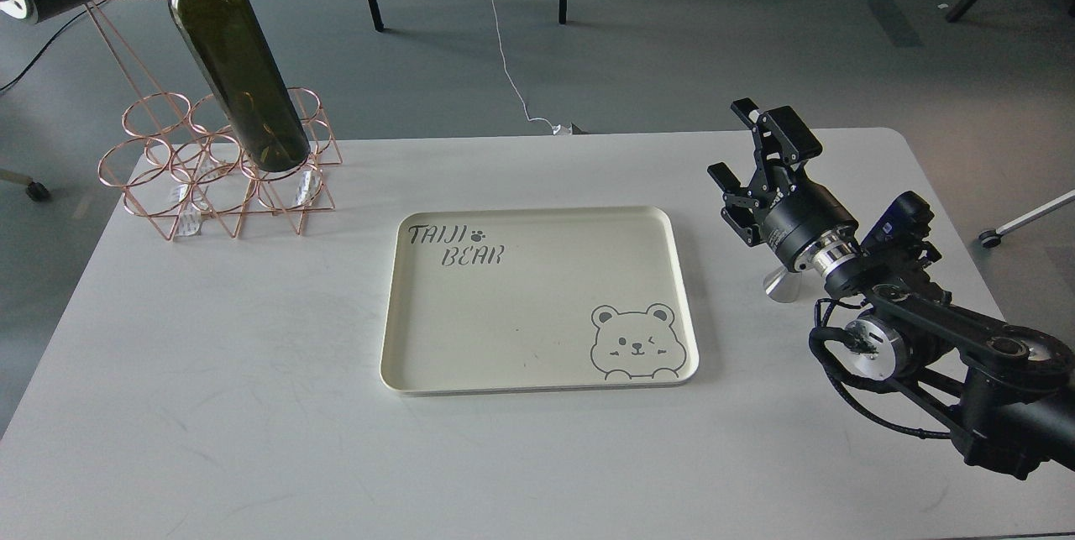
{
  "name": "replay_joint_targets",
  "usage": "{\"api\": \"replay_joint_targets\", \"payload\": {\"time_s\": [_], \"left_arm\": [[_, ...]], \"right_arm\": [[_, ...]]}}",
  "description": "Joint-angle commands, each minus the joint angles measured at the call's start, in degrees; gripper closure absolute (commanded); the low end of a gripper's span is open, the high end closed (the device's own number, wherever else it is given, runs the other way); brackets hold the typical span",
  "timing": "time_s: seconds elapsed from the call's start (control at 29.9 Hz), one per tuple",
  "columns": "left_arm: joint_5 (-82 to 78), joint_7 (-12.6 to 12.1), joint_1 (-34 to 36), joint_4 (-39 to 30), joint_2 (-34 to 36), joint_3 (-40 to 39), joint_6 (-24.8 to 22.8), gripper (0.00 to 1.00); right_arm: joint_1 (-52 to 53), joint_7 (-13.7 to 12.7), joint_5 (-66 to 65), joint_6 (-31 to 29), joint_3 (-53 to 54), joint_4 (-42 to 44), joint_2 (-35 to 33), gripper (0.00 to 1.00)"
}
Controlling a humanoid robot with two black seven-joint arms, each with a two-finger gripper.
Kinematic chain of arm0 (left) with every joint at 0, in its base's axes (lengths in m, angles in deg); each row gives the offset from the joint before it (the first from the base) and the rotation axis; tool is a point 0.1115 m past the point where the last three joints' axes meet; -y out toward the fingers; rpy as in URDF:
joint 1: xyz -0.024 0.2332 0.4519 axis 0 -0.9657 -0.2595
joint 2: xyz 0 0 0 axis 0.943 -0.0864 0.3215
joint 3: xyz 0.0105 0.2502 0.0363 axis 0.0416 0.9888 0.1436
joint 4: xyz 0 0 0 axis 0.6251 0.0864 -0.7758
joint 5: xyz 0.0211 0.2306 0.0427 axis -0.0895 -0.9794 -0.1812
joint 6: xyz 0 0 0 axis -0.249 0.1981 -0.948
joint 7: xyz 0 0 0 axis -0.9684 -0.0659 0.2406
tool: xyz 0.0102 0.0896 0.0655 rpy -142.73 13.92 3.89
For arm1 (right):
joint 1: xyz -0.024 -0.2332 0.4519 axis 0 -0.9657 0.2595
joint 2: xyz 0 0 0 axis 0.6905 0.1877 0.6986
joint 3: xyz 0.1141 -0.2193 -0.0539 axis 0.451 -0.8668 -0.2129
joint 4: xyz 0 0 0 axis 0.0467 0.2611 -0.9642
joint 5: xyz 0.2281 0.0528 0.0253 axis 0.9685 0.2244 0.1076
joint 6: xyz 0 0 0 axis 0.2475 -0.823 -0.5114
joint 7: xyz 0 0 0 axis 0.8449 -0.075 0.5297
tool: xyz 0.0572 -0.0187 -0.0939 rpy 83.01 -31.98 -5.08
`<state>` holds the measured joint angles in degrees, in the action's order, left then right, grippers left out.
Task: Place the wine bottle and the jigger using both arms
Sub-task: 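Lower the bottle upright into a slot of the copper rack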
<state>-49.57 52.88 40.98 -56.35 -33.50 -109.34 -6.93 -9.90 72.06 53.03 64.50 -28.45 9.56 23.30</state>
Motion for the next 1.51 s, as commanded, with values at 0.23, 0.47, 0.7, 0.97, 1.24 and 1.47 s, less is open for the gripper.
{"api": "replay_joint_targets", "payload": {"time_s": [0.23, 0.47, 0.7, 0.97, 1.24, 1.47], "left_arm": [[0.0, 0.0, -0.3, 0.0, -0.5, 0.0, 0.1, 0.89], [-0.1, 0.0, -0.5, 0.4, -0.8, 0.4, 1.1, 0.89], [-0.4, 0.0, -0.5, 1.2, -1.1, 1.8, 2.5, 0.89], [-2.7, 0.0, -0.4, 1.2, -0.6, 1.7, 2.5, 0.89], [-3.4, 0.0, -0.2, 1.2, -0.3, 1.7, 2.5, 0.89], [-3.6, 0.0, -0.7, 1.2, -1.0, 1.8, 2.5, 0.88]], "right_arm": [[0.0, 0.0, 0.0, 0.0, 0.0, 0.0, -0.1, 0.01], [-0.1, 0.0, 0.0, 0.0, 0.2, -0.2, -0.1, 0.01], [-0.4, 0.0, 0.0, 0.0, 0.4, -0.2, -0.1, 0.01], [-0.7, 0.0, 0.0, 0.1, 0.5, -0.3, -0.1, 0.01], [-0.7, 0.0, 0.0, 0.4, 0.4, -0.3, -0.1, 0.01], [-0.7, 0.0, 0.0, 0.4, 0.4, -0.3, -0.1, 0.01]]}}
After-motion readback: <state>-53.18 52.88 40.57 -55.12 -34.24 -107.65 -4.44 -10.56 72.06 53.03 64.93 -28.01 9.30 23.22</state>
